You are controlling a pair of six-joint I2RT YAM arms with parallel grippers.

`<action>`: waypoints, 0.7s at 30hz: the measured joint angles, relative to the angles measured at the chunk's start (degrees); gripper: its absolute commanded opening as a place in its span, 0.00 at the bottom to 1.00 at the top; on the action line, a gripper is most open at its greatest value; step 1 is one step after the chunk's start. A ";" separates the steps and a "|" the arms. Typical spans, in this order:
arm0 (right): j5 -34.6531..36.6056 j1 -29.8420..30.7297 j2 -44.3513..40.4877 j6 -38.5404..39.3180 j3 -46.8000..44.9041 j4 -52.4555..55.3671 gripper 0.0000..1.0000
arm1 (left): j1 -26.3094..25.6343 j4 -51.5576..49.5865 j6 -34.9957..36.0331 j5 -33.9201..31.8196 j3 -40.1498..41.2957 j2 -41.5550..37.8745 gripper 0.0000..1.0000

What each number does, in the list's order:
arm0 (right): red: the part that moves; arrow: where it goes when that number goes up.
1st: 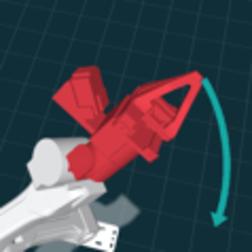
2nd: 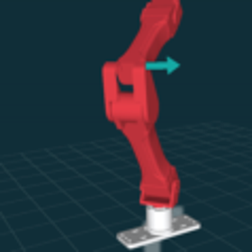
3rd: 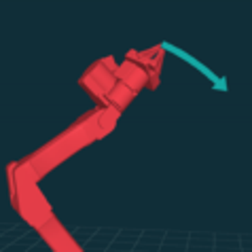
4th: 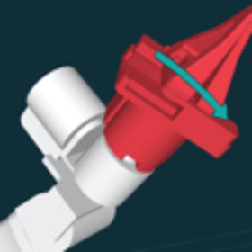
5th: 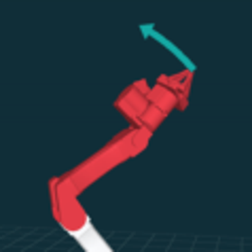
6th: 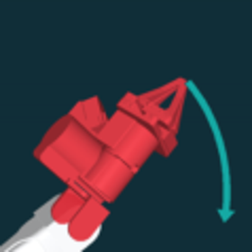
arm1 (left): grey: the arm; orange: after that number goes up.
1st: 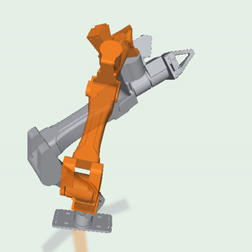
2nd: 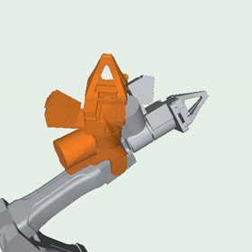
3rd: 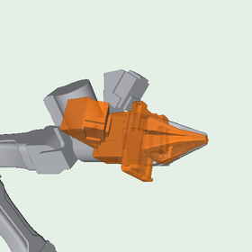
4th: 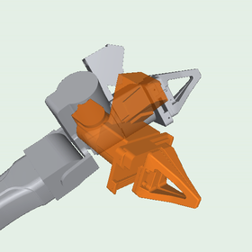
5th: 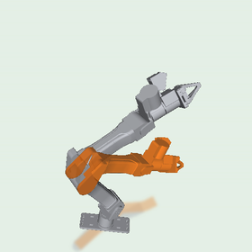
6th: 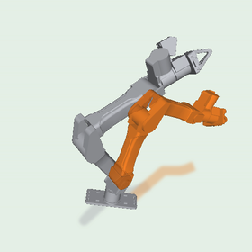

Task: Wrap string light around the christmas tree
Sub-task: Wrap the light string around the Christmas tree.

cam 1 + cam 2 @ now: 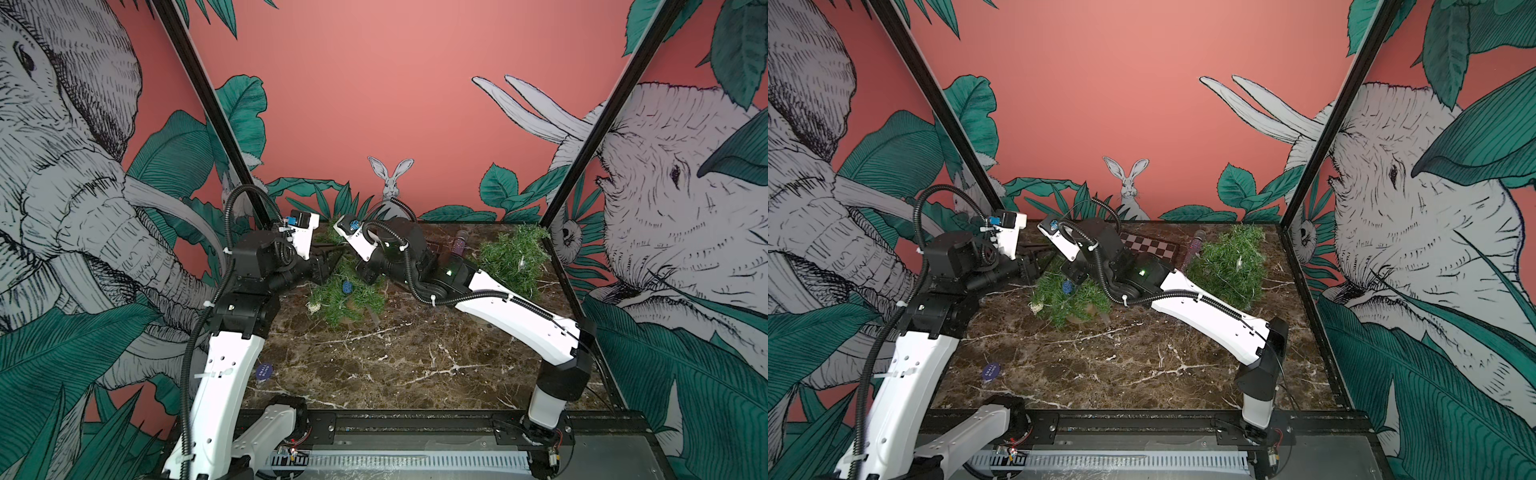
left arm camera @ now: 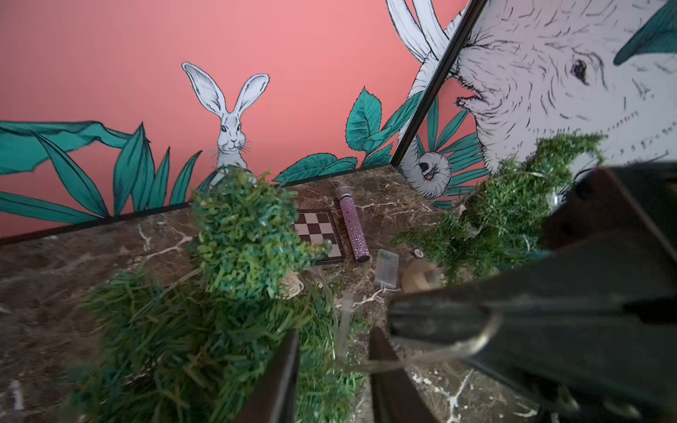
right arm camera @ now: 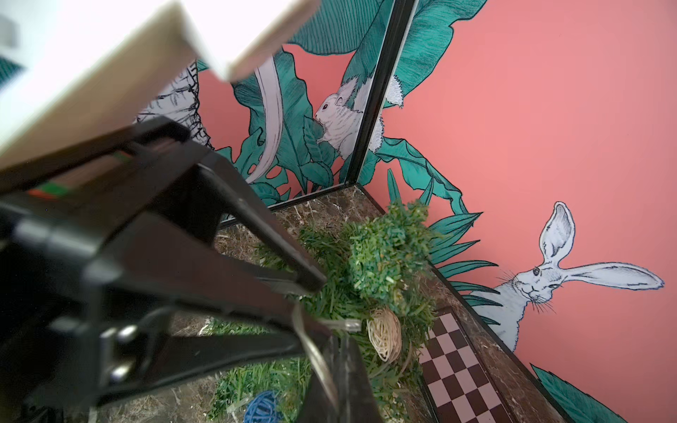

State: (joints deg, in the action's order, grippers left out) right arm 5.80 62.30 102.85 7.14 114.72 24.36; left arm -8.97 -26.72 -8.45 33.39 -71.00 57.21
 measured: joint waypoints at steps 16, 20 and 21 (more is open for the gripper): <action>-0.11 -3.06 0.42 -2.12 -0.04 -3.32 0.45 | 1.03 -0.87 -6.47 -9.11 -7.56 2.80 0.00; 0.68 -3.91 -0.55 -2.58 -3.39 -5.35 0.45 | 5.31 -3.23 -12.17 -13.18 -7.78 4.44 0.00; 0.90 -4.17 -1.03 -2.67 -4.68 -5.62 0.45 | 6.43 -3.54 -13.29 -13.68 -7.41 4.61 0.00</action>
State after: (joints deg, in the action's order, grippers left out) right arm 6.70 58.13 101.82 4.47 110.04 18.74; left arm -2.55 -30.26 -21.74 19.70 -78.41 61.82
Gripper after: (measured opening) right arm 0.452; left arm 0.050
